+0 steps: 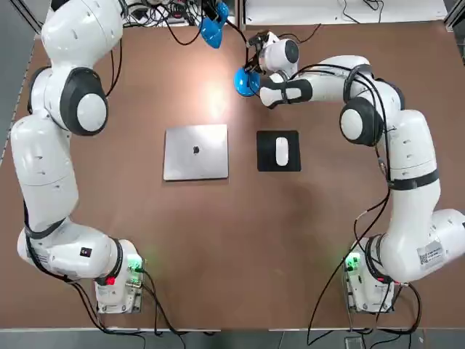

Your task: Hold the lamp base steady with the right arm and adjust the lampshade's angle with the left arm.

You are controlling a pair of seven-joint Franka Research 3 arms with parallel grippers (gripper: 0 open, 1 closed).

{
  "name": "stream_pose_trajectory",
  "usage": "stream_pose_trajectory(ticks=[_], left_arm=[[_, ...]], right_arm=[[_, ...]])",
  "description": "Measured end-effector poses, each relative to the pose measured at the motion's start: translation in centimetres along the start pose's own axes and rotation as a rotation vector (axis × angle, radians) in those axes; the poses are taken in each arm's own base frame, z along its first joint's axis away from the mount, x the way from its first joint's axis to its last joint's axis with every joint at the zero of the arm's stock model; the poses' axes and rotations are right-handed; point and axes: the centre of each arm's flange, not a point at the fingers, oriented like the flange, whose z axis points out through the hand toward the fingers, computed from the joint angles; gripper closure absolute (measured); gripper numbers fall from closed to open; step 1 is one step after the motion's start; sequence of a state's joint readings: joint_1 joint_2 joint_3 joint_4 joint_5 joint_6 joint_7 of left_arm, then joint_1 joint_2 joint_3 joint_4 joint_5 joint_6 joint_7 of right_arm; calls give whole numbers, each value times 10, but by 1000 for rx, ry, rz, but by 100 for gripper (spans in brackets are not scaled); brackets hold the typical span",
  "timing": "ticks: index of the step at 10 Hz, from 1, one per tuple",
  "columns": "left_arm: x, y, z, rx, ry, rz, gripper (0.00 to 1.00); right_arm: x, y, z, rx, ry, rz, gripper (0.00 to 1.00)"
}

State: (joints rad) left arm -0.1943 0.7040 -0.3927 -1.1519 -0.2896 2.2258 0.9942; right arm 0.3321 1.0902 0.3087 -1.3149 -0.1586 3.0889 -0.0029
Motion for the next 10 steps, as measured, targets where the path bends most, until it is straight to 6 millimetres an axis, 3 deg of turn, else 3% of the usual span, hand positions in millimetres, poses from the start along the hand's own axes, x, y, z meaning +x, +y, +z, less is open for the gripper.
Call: stream_pose_trajectory(ticks=[3,10], left_arm=[[-11,-5,19,-24,37,-52,1],[-14,-7,29,-43,79,-95,5]], right_arm=[[0,0,0,-1,0,0,75],[-1,1,1,-3,2,-14,85]])
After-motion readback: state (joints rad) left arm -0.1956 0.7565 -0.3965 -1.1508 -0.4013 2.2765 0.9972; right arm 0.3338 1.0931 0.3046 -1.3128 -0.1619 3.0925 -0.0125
